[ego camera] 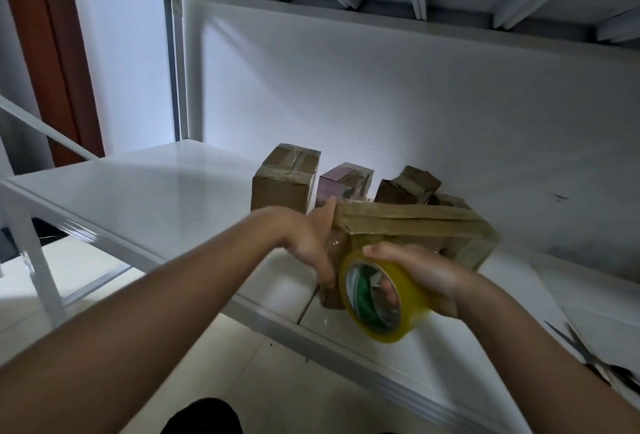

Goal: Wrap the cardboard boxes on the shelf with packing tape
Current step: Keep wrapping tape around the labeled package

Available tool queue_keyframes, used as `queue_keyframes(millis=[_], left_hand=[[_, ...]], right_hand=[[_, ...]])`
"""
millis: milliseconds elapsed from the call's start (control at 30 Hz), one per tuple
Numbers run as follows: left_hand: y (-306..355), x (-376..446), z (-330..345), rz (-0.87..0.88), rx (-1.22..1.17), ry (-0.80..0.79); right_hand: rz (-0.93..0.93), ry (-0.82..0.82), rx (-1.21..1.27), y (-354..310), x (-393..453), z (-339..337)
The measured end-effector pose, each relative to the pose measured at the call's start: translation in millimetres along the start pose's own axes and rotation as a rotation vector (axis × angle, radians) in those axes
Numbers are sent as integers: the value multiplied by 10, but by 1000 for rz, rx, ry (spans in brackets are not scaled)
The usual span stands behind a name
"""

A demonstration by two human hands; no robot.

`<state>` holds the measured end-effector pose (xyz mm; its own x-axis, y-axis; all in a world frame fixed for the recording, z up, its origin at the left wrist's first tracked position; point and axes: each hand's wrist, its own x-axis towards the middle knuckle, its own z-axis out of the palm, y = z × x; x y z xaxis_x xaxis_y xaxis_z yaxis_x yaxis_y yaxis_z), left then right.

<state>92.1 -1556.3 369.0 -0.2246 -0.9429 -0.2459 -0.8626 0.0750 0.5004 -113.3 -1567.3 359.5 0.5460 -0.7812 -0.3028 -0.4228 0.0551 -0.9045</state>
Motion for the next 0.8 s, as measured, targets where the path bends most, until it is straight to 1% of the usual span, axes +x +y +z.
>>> queue_keyframes(millis=[33, 67, 133, 167, 200, 300, 367, 433, 467, 500, 533, 567, 600, 667, 700, 733, 767, 800], left_hand=[[63, -43, -97, -13, 109, -25], [141, -75, -182, 5, 152, 16], [299, -87, -278, 109, 126, 195], [369, -73, -290, 139, 97, 253], [414, -43, -273, 139, 100, 262], [416, 104, -83, -13, 279, 175], [410, 159, 37, -80, 374, 247], [421, 167, 53, -103, 394, 333], [419, 158, 29, -105, 331, 343], [380, 167, -2, -90, 189, 338], [332, 164, -19, -65, -7, 324], [282, 153, -9, -78, -223, 304], [235, 135, 37, -126, -410, 252], [125, 188, 222, -246, -625, 136], [67, 224, 353, -292, -652, 76], [20, 243, 481, -325, -630, 25], [-39, 265, 584, -335, -574, 10], [-111, 281, 665, -326, -460, 28]], right_hand=[[-13, 30, 39, 36, 14, 34], [-20, 54, 63, 60, 33, 59], [-24, 60, 110, 66, 51, 122], [-29, 58, 138, 68, 56, 154], [-35, 62, 162, 77, 64, 183], [-58, 67, 194, 120, 69, 204], [-74, 67, 188, 117, 28, 160], [-104, 79, 142, 39, -37, 73], [-133, 102, 113, -21, -71, 17], [-177, 138, 90, -88, -98, -49], [-223, 188, 70, -158, -117, -121], [-266, 245, 48, -221, -127, -190], [-301, 304, 18, -266, -124, -243], [-322, 388, -73, -299, -116, -260], [-304, 404, -125, -282, -109, -223], [-275, 408, -152, -241, -87, -162], [-245, 404, -151, -183, -64, -101], [-217, 405, -133, -125, -32, -48]])
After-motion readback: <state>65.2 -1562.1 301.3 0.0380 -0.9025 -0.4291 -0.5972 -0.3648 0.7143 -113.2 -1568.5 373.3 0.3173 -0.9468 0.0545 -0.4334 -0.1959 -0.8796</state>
